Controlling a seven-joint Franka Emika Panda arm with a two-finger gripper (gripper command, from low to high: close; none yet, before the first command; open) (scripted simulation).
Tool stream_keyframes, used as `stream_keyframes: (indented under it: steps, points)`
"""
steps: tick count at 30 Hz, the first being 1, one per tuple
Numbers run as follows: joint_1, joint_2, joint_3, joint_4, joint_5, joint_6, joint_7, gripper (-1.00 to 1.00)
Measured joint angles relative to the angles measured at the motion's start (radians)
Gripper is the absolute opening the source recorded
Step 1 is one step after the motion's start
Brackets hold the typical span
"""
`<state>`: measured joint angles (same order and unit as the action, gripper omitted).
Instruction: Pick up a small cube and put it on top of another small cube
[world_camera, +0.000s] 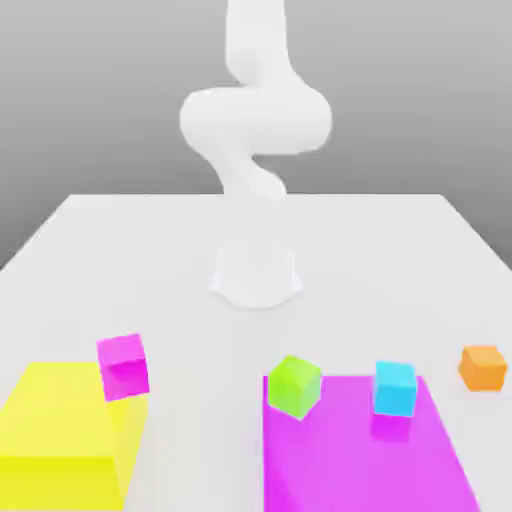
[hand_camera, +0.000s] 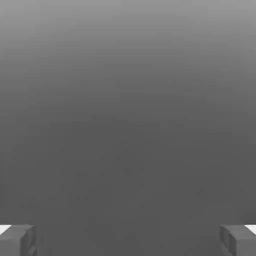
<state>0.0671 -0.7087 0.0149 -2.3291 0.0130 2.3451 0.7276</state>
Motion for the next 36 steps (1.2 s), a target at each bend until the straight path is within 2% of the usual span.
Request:
stream_keyframes:
  steps: [10,16,23,29,30,36]
  points:
    - [0.248,0.367,0.100,-0.117,0.039,0.182,-0.282,0.00]
    - [0.364,0.584,0.192,-0.186,0.020,0.290,-0.418,0.00]
    - [0.529,0.846,0.256,-0.266,-0.116,0.413,-0.495,0.00]
    - [0.633,1.065,0.150,-0.239,-0.266,0.568,-0.411,0.00]
    - [0.646,1.087,0.134,-0.234,-0.276,0.586,-0.402,-1.00]
    - [0.652,1.098,0.127,-0.232,-0.284,0.594,-0.396,-1.00]
